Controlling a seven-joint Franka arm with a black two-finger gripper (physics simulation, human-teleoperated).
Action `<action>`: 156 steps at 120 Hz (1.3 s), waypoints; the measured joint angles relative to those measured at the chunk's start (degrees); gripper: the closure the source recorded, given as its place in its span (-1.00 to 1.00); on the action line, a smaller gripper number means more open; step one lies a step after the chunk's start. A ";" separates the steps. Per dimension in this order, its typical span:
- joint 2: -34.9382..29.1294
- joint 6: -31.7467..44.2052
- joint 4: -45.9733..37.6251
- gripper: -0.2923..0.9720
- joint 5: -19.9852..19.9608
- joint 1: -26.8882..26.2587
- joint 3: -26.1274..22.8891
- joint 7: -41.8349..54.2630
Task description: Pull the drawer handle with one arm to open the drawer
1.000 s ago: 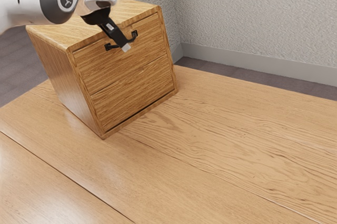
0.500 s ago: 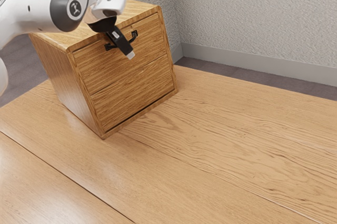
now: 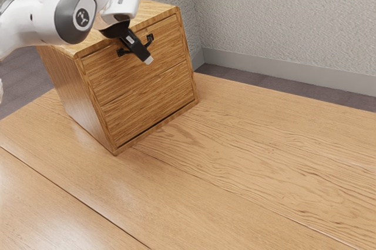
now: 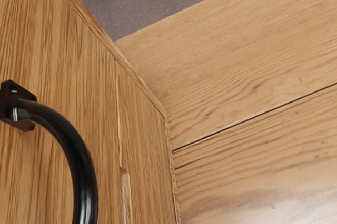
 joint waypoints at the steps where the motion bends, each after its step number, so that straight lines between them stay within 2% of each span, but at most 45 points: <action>1: 0.06 0.30 -0.16 -0.54 -0.03 0.00 0.00 -0.02; 43: 0.13 6.22 -3.79 -0.54 -0.41 -0.36 -2.09 -1.09; 53: -0.41 6.64 -4.32 -0.46 -0.35 -0.44 -2.59 -1.32; 93: -2.89 7.35 -7.32 -0.58 -0.29 -4.81 -3.56 -1.99; 112: -3.75 7.46 -8.42 -0.50 -0.40 -6.75 -4.54 -2.22; 119: -4.96 7.43 -8.49 -0.46 -0.35 -7.76 -4.80 -2.26; 143: -13.52 7.11 -8.47 -0.51 -0.09 -10.59 -4.94 -2.37; 156: -16.93 1.76 -7.82 -0.53 -0.16 -11.79 -4.64 -2.37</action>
